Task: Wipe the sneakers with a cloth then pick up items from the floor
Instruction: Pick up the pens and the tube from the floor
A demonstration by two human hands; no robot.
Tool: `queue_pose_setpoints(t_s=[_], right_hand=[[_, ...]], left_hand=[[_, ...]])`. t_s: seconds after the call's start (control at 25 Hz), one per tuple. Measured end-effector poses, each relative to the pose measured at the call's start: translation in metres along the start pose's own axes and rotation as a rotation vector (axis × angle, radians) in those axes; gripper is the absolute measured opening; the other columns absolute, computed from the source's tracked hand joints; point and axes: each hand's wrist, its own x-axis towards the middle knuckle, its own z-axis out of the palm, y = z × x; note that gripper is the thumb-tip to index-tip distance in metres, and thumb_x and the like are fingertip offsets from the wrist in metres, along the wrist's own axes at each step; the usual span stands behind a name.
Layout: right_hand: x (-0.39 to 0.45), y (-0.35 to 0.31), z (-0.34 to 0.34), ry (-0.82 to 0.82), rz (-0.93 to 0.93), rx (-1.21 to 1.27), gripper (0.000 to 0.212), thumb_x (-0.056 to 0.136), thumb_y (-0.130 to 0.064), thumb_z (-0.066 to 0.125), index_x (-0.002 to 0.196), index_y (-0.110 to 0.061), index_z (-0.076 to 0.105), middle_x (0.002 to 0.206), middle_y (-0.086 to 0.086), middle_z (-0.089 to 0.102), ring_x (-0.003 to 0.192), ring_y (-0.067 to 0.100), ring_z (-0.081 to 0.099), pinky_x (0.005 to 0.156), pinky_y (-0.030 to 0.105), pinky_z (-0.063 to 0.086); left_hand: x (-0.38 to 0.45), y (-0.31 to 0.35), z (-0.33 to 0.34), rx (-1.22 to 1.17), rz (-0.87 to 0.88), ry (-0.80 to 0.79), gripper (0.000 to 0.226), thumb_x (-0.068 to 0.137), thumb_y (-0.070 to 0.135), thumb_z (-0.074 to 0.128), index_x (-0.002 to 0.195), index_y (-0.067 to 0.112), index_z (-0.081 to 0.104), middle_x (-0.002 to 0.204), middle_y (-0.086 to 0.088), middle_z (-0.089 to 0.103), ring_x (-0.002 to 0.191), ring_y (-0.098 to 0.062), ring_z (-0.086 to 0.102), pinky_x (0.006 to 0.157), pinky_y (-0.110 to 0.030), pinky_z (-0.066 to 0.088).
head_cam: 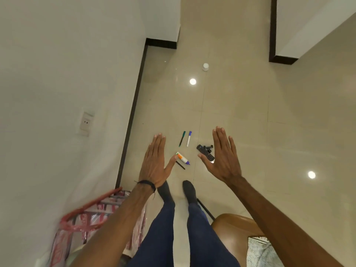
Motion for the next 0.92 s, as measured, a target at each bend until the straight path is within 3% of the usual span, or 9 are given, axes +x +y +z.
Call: queue_pose_setpoints(t_s=[0.24,0.48,0.68,0.8,0.92], right_hand=[[0.042,0.028,0.110,-0.073,0.009,0.002,0.095,0.095,-0.068,0.041,0.160,-0.008,0.006,0.169,0.007,0.002,0.155,0.022,0.000,0.125,0.047,0.013],[0.092,0.091,0.317,-0.158,0.037,0.063,0.093,0.094,-0.064,0.049,0.158,-0.005,0.016,0.166,0.012,0.016,0.154,0.026,0.013,0.124,0.044,0.016],[0.087,0.142,0.487,-0.348,0.074,-0.005,0.092,0.095,-0.063,0.048,0.159,-0.006,0.015,0.166,0.013,0.017,0.154,0.028,0.014,0.122,0.044,0.018],[0.087,0.141,0.546,-0.387,0.098,0.019,0.078,0.093,-0.060,0.053,0.149,-0.009,0.036,0.149,0.011,0.045,0.134,0.027,0.043,0.110,0.039,0.036],[0.090,0.133,0.596,-0.466,0.059,0.052,0.060,0.094,-0.056,0.056,0.135,-0.013,0.047,0.129,0.009,0.056,0.110,0.023,0.054,0.092,0.036,0.048]], left_hand=[[0.067,-0.037,0.097,-0.057,-0.022,-0.019,0.083,0.099,0.062,0.036,0.161,0.020,-0.001,0.168,0.002,-0.004,0.155,-0.014,-0.004,0.124,-0.033,0.002],[0.124,-0.113,0.260,-0.061,-0.064,-0.029,0.083,0.097,0.066,0.032,0.160,0.019,0.009,0.168,0.000,0.006,0.155,-0.017,0.006,0.121,-0.029,0.006],[0.158,-0.179,0.389,-0.026,-0.011,-0.118,0.089,0.091,0.074,0.028,0.159,0.019,0.012,0.168,-0.003,0.011,0.154,-0.020,0.011,0.122,-0.038,0.016],[0.171,-0.207,0.438,0.001,-0.027,-0.176,0.093,0.089,0.078,0.030,0.159,0.019,0.014,0.168,-0.003,0.011,0.154,-0.022,0.013,0.123,-0.042,0.019],[0.177,-0.230,0.481,-0.003,-0.035,-0.253,0.093,0.089,0.075,0.034,0.159,0.019,0.013,0.168,-0.001,0.007,0.155,-0.019,0.008,0.123,-0.038,0.013]])
